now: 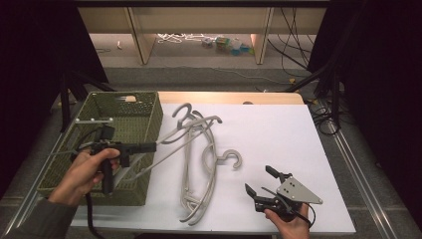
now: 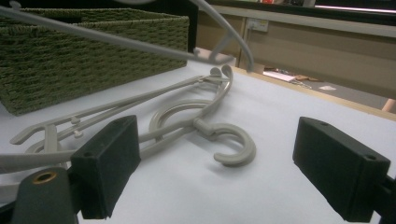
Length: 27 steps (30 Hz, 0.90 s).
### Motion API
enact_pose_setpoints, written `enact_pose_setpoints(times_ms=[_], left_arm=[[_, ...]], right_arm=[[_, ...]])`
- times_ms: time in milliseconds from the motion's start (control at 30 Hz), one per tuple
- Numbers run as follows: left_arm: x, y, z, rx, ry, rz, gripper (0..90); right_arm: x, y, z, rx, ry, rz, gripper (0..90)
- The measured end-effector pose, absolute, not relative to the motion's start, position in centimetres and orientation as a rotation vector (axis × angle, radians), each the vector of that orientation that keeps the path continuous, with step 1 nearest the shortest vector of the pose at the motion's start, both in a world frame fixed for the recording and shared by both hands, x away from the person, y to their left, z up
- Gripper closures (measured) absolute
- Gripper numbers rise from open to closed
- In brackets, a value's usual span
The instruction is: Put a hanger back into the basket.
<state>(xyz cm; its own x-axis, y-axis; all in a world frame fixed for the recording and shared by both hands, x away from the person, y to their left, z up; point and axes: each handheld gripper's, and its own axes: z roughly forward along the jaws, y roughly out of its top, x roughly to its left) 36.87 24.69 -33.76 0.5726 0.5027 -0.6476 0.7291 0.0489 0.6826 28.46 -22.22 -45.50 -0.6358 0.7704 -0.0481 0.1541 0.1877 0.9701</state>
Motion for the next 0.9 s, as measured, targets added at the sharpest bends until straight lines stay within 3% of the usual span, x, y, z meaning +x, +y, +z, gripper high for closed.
enact_pose_setpoints(times_ms=[300, 900], left_arm=[[36.3, 29.9, -30.4, 1.495, 1.076, -0.117, 81.7], [35.5, 37.5, -30.3, 1.423, 1.154, 0.030, 81.7]], right_arm=[[28.6, -22.2, -45.6, 0.849, 1.917, 1.486, 15.5], [28.6, -22.1, -45.5, 0.867, 1.924, 1.476, 15.5]])
